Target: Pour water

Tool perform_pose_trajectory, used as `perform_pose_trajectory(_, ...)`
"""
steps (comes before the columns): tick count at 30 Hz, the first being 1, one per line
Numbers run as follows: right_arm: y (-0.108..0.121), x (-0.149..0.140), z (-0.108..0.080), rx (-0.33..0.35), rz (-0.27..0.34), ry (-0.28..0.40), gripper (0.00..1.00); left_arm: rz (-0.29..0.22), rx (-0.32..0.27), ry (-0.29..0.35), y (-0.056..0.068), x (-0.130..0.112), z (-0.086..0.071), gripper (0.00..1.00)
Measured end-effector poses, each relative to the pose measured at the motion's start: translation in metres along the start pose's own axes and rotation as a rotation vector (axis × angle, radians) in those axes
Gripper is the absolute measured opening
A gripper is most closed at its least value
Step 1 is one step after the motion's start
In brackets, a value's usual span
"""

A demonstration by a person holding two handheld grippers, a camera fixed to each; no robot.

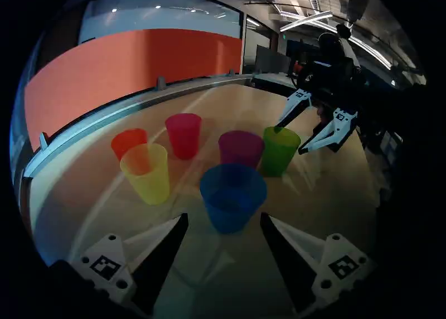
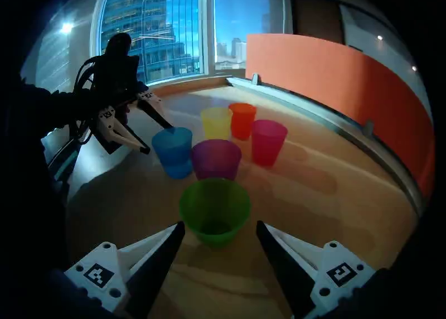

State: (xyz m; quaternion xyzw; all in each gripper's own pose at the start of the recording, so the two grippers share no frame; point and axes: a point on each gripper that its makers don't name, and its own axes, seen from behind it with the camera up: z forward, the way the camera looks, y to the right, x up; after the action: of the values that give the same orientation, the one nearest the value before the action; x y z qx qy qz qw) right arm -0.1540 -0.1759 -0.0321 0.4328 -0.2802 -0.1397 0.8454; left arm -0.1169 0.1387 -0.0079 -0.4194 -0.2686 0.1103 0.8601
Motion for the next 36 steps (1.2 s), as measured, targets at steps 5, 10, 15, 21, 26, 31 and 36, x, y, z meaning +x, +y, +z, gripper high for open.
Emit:
perform_pose_trajectory(5,-0.001,0.000,0.006,0.011,0.001,-0.002,1.00,0.002,-0.020,-0.004,0.004,0.000,0.007,0.96)
perform_pose_trajectory(10,-0.001,0.000,0.013,0.014,-0.002,-0.004,1.00,0.014,-0.031,-0.009,0.007,0.000,0.016,0.96)
perform_pose_trajectory(15,-0.001,0.000,0.020,0.019,-0.005,-0.006,1.00,0.018,-0.043,-0.011,0.010,0.002,0.024,0.96)
perform_pose_trajectory(21,-0.004,0.004,0.027,0.030,-0.011,-0.003,1.00,0.027,-0.052,-0.008,0.012,0.007,0.031,0.96)
perform_pose_trajectory(26,-0.006,0.007,0.032,0.036,-0.013,0.001,1.00,0.028,-0.060,-0.005,0.013,0.010,0.036,0.96)
perform_pose_trajectory(31,-0.007,0.008,0.033,0.040,-0.011,0.005,1.00,0.021,-0.064,0.000,0.014,0.013,0.039,0.96)
perform_pose_trajectory(36,-0.007,0.006,0.033,0.041,-0.012,0.004,1.00,0.018,-0.058,-0.002,0.013,0.012,0.041,0.94)
